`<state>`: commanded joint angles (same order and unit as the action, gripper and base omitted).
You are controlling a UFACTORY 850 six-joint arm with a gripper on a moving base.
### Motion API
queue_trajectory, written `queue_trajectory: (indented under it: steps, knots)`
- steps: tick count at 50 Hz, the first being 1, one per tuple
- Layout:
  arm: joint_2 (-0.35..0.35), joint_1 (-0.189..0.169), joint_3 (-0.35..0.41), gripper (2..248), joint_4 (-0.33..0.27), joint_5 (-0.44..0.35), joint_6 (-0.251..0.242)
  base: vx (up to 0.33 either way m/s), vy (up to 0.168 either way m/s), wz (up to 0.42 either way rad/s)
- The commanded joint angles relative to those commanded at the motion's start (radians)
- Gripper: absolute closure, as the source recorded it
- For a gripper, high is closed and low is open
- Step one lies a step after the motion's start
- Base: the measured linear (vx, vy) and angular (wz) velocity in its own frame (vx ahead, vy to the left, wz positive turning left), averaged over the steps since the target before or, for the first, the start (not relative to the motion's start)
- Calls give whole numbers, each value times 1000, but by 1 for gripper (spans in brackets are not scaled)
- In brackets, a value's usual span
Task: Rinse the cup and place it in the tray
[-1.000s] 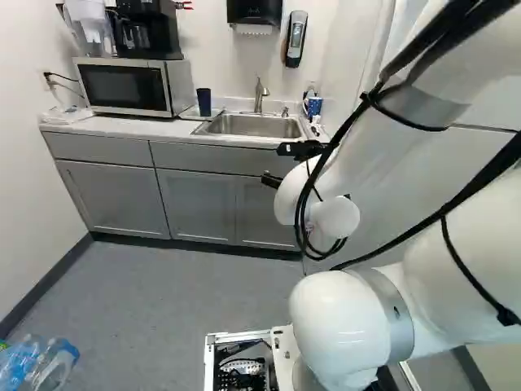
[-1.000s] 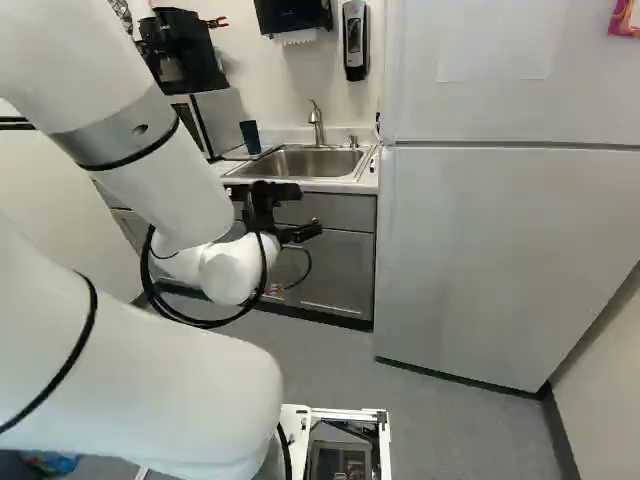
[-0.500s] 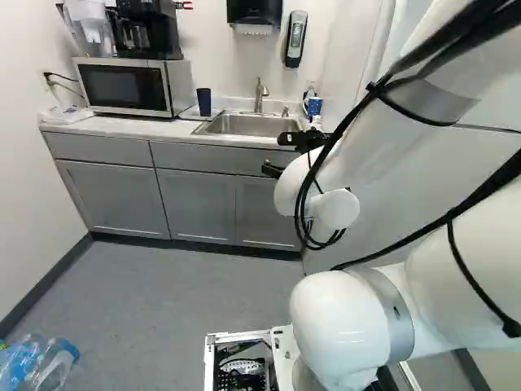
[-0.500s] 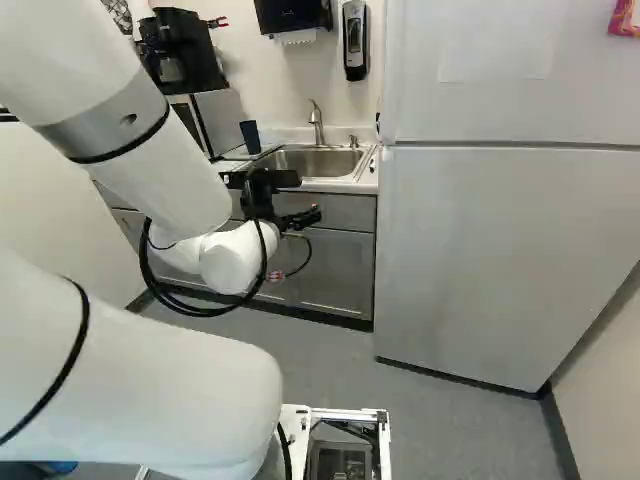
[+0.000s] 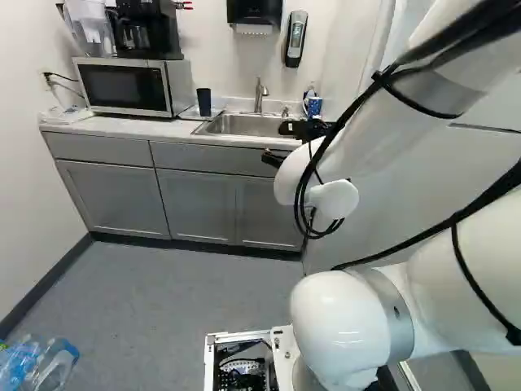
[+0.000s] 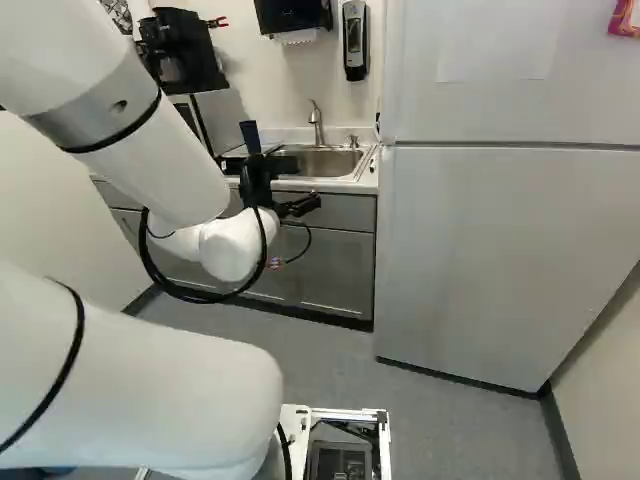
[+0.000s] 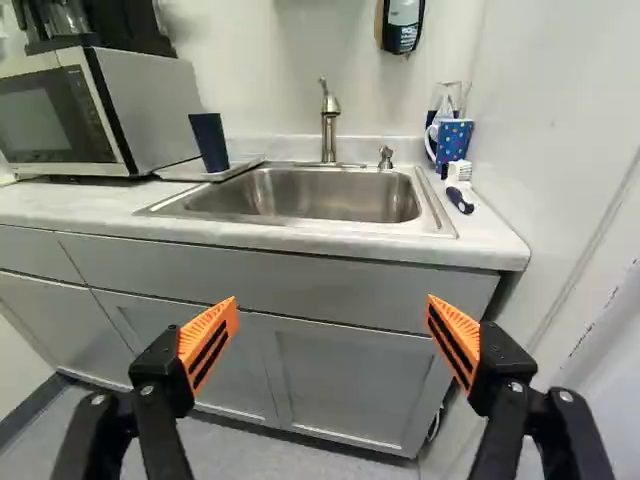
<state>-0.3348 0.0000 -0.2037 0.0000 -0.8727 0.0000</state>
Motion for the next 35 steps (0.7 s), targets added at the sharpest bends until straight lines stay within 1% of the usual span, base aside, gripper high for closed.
queue_trajectory:
  steps: [18,35]
  knots:
    - [-4,0,-39,3,0,1,0,0,0,0]
    - [-2,0,-79,3,0,18,0,0,0,0]
